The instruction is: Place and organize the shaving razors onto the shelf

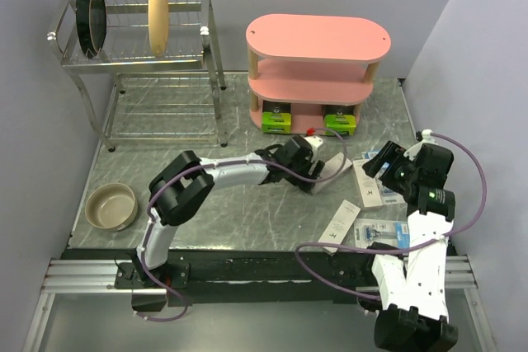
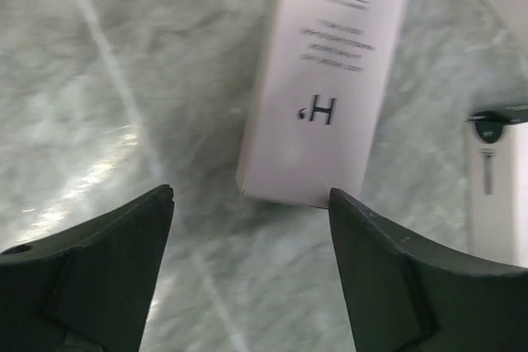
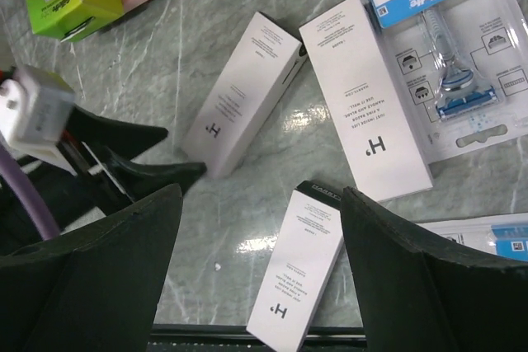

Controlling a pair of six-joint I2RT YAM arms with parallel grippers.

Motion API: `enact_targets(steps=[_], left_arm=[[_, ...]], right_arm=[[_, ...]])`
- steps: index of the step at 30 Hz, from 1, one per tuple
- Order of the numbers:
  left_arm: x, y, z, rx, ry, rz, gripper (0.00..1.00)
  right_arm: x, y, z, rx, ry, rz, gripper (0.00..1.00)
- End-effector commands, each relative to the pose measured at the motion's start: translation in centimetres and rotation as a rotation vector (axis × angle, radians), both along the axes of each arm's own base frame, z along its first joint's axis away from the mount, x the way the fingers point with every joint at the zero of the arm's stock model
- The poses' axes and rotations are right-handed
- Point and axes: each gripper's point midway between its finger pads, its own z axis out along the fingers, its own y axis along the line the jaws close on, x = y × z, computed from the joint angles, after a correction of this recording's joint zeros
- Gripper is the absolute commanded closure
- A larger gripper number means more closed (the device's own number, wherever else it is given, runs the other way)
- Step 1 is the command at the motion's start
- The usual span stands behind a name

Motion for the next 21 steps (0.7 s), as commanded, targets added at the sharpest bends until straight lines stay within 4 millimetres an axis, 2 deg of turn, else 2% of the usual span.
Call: enact_targets(steps=[1,2,3,4,5,9,11,17,21], left_arm=[[-2.0,1.8,0.0,0.069,0.011,-0.11,0.17],[-2.7,1.0,0.5,0.062,-0.017,-0.136,0.16],[-2.9,0.5,1.1,0.06,-0.049,-0.141,0.13],[-3.2,0.0,1.3,0.058,-0.073,-0.172,0.06],[-3.2,-0.4,1.5,0.063,-0.11,-0.172,0.05],[-1.8,-1.3,1.2,0.109,-0.182,-0.191,0.05],[-0.9,-1.3,1.0,0.139,-0.221,-0.218,0.05],[1.5,-0.1,0.1,0.165,-0.188,-0.179,0.06],[1.5,-0.4,-0.6,0.13,-0.135,-0.225,0.08]], right_arm=[[1.3,-0.6,1.3,-0.007,-0.043,-0.013,0.16],[1.4,-0.7,1.5,-0.012,-0.047,-0.014,0.16],[1.5,-0.7,1.7,-0.018,-0.053,-0.011,0.16],[1.5,-0.7,1.7,-0.02,-0.052,-0.005,0.16],[1.5,-0.7,1.7,-0.019,-0.051,0.0,0.16],[1.2,-0.7,1.0,-0.017,-0.027,-0.002,0.16],[1.1,-0.6,0.7,-0.012,-0.018,0.005,0.16],[1.0,-0.3,0.9,-0.006,-0.025,0.019,0.16],[0.7,-0.4,0.4,-0.027,-0.016,0.026,0.16]])
